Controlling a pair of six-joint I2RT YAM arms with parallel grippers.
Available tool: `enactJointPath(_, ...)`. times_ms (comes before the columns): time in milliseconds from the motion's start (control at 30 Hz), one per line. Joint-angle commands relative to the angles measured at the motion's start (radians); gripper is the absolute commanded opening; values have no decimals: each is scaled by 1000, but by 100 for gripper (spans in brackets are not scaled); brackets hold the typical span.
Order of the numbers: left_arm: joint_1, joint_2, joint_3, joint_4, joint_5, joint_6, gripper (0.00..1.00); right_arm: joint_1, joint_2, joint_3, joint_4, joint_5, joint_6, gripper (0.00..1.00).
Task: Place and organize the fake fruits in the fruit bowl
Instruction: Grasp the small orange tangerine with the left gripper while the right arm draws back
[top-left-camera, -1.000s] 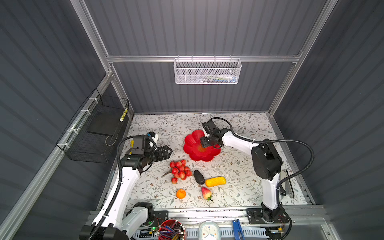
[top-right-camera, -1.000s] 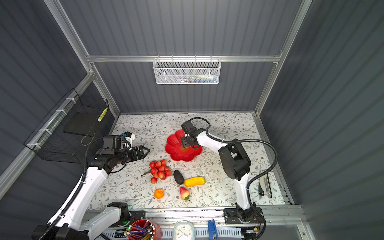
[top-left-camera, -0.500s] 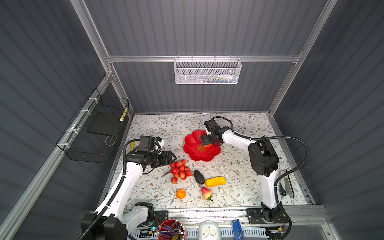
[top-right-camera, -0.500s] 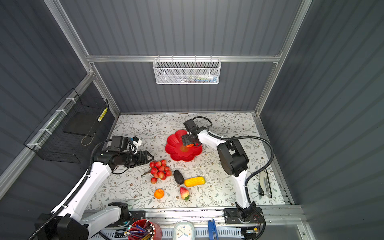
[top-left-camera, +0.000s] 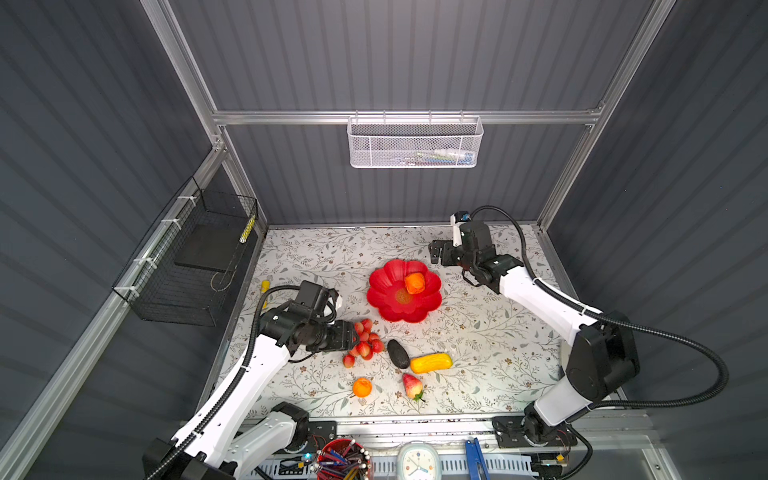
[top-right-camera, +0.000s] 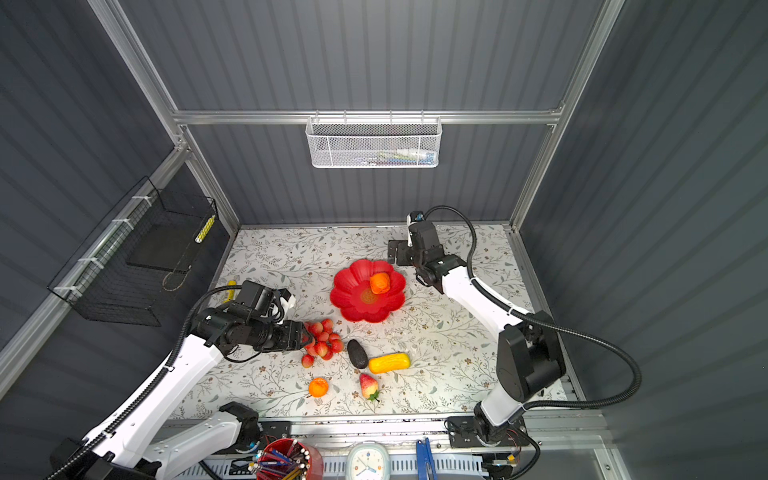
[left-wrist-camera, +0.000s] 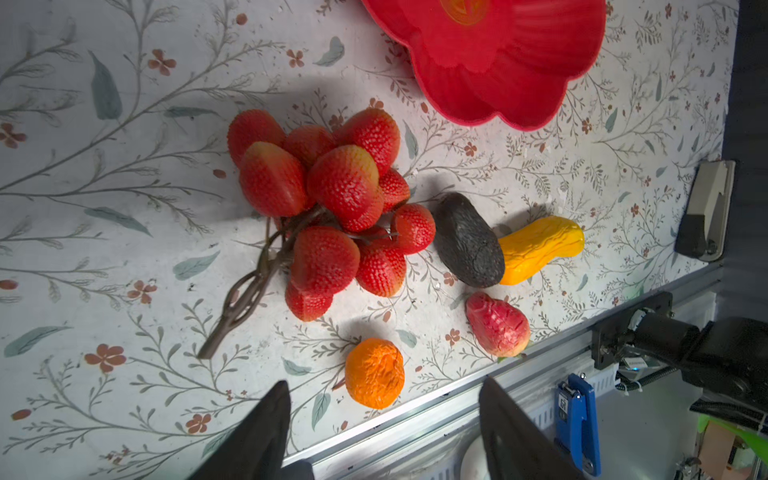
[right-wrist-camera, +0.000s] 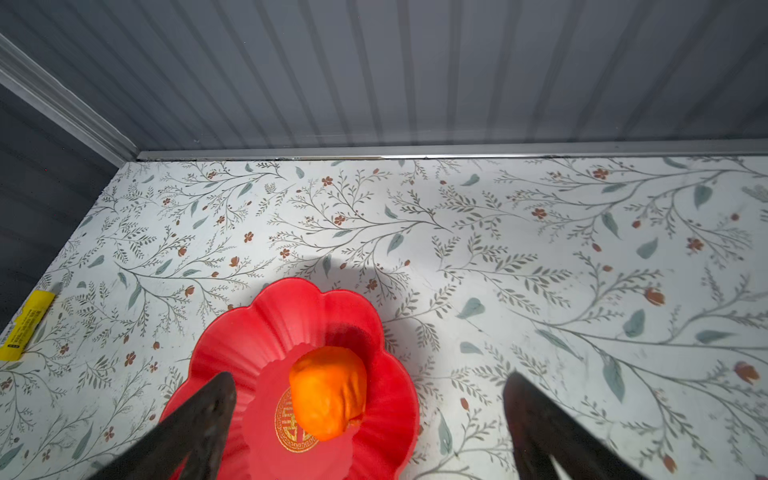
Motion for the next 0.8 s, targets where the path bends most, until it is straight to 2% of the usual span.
enactJointPath(0,-91,35,-22,-35,-3,-32,72,-13,-32,-45,26,19,18,99)
enactJointPath(167,-215,125,-8,-49,-42,-49,72,-34,-76,-94,27,21,33,99)
enactJointPath(400,-313,221,-42,-20,-44,-77,72,-51,-117,-148,34,25,44,99)
enactJointPath(767,-377,401,-41,-69,-106,-103,75,-78,-164,-196,44,6,59,99)
